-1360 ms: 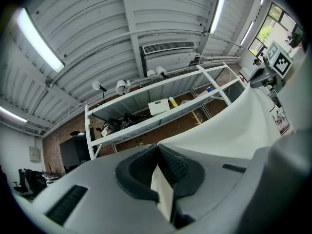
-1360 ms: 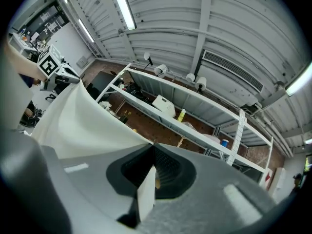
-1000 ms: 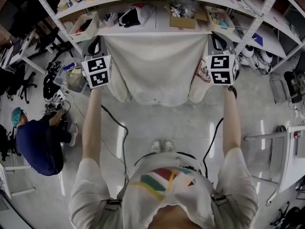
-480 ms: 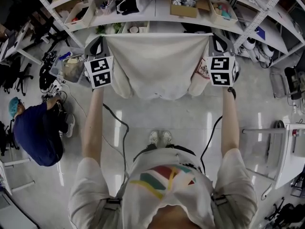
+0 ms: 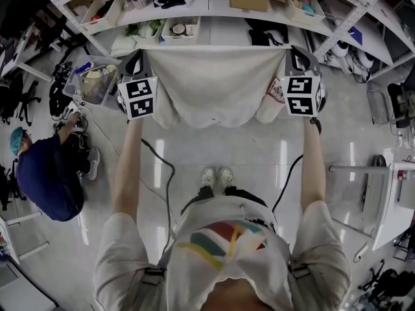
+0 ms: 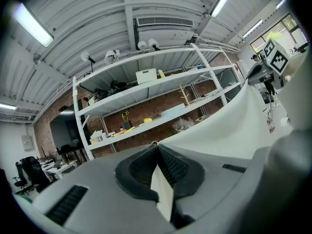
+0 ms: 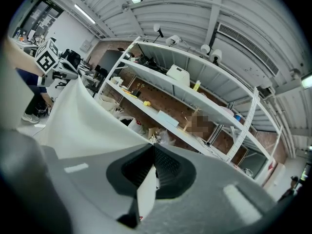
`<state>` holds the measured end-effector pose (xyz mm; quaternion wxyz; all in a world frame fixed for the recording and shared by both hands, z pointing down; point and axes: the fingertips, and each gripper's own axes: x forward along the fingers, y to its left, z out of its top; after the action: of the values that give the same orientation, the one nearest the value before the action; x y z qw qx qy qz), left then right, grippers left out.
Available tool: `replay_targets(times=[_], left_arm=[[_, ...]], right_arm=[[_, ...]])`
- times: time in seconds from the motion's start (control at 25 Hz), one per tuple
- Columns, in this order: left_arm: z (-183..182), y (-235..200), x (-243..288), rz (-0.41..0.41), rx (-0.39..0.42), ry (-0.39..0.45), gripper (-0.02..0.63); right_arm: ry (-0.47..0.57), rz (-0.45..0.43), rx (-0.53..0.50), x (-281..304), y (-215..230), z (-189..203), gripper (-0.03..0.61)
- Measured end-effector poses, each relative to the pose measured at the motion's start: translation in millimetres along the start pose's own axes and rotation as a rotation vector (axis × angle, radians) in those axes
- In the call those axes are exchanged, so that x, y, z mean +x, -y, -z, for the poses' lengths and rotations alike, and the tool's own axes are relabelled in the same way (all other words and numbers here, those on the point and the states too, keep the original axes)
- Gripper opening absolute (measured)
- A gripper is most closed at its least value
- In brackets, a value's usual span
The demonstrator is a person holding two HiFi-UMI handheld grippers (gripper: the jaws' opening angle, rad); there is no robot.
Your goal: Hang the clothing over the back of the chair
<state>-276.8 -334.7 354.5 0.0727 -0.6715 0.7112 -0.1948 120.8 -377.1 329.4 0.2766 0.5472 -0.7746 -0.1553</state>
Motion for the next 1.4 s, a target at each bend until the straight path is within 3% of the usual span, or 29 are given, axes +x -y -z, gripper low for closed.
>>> replay_targets(times=[1.4], left_arm=[[110,50,15,0.094,-0.034,-0.197,0.017]], right_arm=[[-0.236,-0.125,-0.015,17,-71,107,0.006]])
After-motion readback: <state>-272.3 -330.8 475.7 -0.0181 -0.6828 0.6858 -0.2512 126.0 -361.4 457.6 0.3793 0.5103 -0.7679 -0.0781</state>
